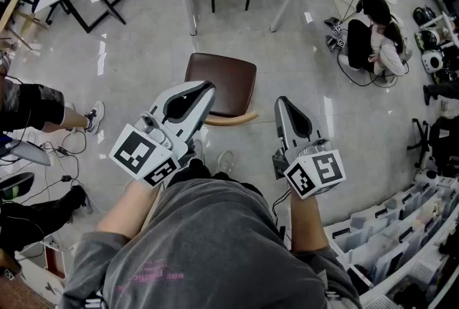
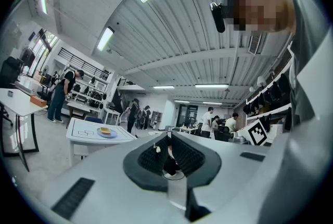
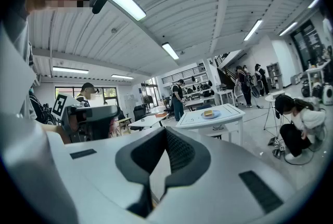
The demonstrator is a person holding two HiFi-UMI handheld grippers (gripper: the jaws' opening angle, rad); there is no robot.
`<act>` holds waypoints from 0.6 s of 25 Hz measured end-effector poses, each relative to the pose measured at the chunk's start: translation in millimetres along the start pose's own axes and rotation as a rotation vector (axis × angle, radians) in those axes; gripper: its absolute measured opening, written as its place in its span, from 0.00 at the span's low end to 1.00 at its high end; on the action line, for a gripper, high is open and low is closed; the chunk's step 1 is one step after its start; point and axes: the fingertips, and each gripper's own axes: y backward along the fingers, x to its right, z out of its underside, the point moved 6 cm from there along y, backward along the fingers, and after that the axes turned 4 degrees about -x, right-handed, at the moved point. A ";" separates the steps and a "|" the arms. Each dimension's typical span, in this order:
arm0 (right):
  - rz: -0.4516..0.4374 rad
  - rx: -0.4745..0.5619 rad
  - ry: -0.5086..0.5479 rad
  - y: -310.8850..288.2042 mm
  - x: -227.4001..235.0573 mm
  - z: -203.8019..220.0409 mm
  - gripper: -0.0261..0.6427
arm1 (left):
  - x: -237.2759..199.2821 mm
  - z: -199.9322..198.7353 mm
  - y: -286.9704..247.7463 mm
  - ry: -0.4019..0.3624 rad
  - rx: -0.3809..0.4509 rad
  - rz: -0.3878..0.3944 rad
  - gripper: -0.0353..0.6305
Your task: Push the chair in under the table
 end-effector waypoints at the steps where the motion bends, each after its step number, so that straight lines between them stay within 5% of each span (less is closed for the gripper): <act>1: 0.000 0.000 0.001 -0.4 0.0 0.3 0.04 | -0.9 0.4 -0.1 0.002 0.000 -0.001 0.09; 15: -0.015 0.000 0.010 -3.3 -9.5 -1.1 0.04 | -4.2 -1.7 6.6 0.001 0.003 -0.006 0.09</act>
